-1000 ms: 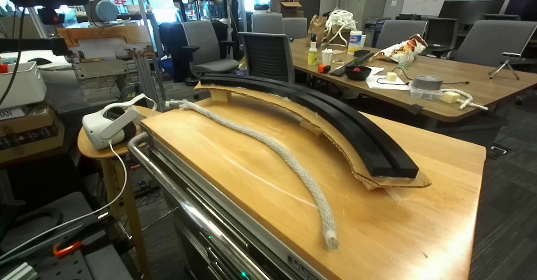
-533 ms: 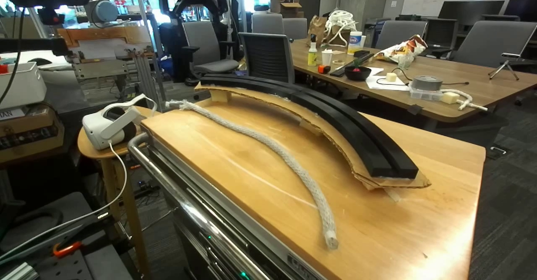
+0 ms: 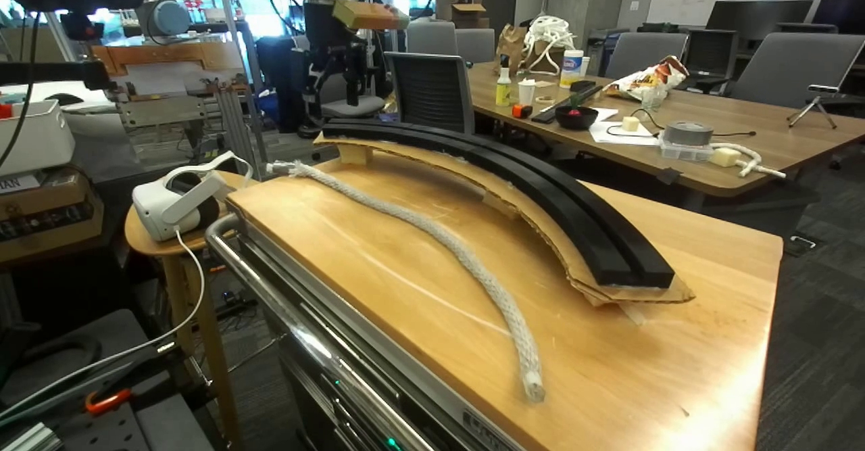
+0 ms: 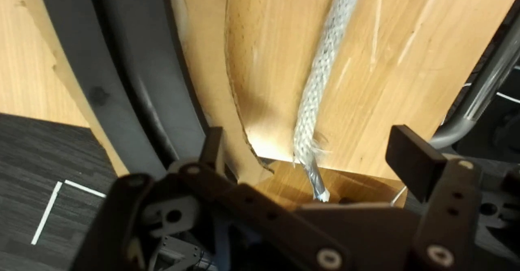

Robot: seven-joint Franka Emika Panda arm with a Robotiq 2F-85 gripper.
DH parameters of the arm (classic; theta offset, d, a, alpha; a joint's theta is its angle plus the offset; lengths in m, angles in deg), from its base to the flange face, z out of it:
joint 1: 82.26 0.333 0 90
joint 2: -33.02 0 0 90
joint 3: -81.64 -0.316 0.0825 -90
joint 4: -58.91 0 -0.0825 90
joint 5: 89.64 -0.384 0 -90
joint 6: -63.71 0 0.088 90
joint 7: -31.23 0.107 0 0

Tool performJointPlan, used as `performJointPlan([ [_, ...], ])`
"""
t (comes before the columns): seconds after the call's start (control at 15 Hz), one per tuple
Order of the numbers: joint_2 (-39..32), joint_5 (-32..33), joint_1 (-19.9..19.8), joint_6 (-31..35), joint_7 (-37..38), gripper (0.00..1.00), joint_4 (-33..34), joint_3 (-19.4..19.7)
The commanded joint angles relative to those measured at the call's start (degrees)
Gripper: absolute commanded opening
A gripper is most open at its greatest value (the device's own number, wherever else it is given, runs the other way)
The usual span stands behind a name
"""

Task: Lay the rope on the black board

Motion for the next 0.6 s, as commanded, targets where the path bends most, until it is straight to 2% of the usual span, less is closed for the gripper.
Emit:
performJointPlan([
  [0.0,-0.5,0.5,-1.6,-0.1,0.3,1.00,0.1,-1.7],
  [0.27,-0.6,1.3,-1.2,0.5,0.6,1.00,-0.6,-2.1],
  [0.53,-2.3,-3.4,-1.8,2.3,-3.9,1.00,-2.3,-4.1],
])
